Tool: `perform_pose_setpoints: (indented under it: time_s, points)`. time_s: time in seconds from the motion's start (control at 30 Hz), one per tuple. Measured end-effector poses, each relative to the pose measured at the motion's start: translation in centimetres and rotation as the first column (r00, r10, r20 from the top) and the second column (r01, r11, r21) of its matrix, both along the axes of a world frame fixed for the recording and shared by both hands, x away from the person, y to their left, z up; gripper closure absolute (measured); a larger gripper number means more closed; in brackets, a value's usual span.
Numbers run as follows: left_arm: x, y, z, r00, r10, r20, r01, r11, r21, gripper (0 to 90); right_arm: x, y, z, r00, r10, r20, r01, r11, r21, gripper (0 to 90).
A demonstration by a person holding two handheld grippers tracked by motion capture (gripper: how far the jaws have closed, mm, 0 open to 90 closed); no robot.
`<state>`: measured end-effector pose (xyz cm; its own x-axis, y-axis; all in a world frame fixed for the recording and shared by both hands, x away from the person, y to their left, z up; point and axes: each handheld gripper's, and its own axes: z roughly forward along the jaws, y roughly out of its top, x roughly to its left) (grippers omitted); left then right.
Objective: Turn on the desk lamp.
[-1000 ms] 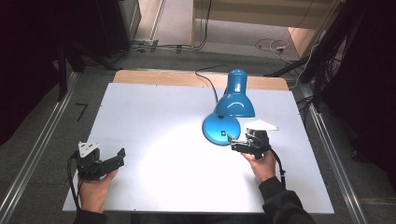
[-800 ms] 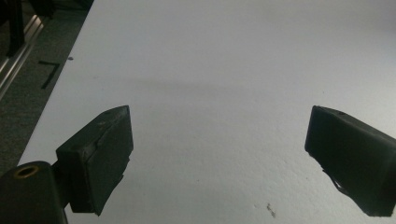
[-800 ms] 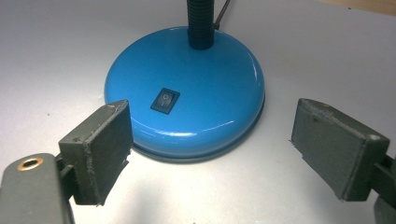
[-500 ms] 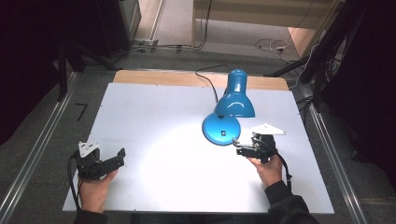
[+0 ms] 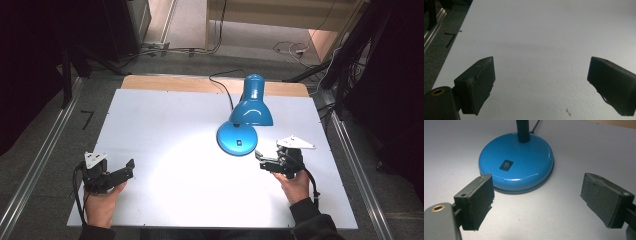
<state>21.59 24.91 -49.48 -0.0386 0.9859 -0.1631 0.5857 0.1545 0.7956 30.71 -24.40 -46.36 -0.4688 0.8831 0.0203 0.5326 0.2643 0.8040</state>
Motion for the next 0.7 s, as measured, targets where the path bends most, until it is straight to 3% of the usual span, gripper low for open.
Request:
perform_pose_setpoints:
  time_s: [0.7]
  points:
    - [0.0, 0.0, 0.0, 1.0000, 0.002, 0.002, -0.002, 1.0000, -0.001, 8.4, -0.9, -4.5, -0.3, 0.9969, -0.079, 0.003, 0.079, 0.997, -0.011, 10.2]
